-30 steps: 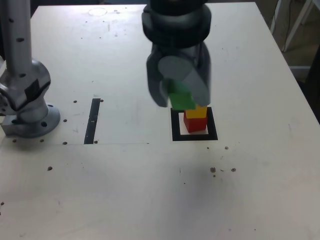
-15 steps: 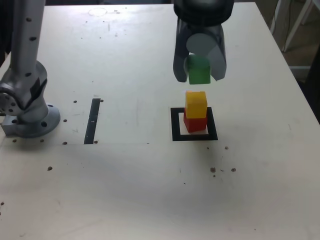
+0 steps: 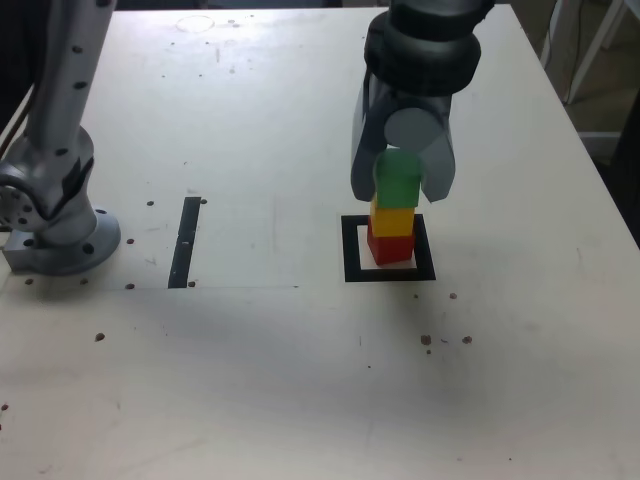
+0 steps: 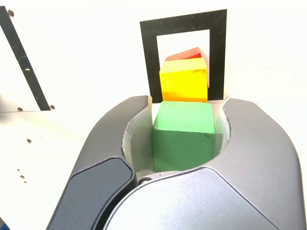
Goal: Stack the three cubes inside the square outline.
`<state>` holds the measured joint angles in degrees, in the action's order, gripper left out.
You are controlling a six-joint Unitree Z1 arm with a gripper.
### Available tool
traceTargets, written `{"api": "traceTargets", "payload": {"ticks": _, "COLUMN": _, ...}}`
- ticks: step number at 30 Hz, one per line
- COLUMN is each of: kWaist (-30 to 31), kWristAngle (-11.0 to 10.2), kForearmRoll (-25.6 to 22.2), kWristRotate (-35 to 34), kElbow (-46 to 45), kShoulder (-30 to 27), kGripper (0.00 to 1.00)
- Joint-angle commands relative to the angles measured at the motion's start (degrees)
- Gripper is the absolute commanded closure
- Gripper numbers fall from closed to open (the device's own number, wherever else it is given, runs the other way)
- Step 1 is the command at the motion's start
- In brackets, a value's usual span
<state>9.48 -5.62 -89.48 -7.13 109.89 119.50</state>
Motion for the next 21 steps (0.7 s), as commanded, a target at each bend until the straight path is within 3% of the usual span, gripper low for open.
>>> {"api": "traceTargets", "payload": {"ticks": 1, "kWaist": -0.20, "kWristAngle": -0.14, "kForearmRoll": -0.57, "kWristRotate": -0.11, "kElbow": 0.43, "kShoulder": 0.10, "kGripper": 0.90}}
{"api": "traceTargets", "payload": {"ticks": 9, "kWaist": -1.96, "kWristAngle": -0.89, "kForearmRoll": -0.80, "kWristRotate": 0.67, "kElbow": -0.04, "kShoulder": -0.30, "kGripper": 0.89}}
{"api": "traceTargets", "payload": {"ticks": 21, "kWaist": -3.94, "kWristAngle": 0.16, "kForearmRoll": -0.39, "kWristRotate": 1.58, "kElbow": -2.27, "kShoulder": -0.36, "kGripper": 0.84}}
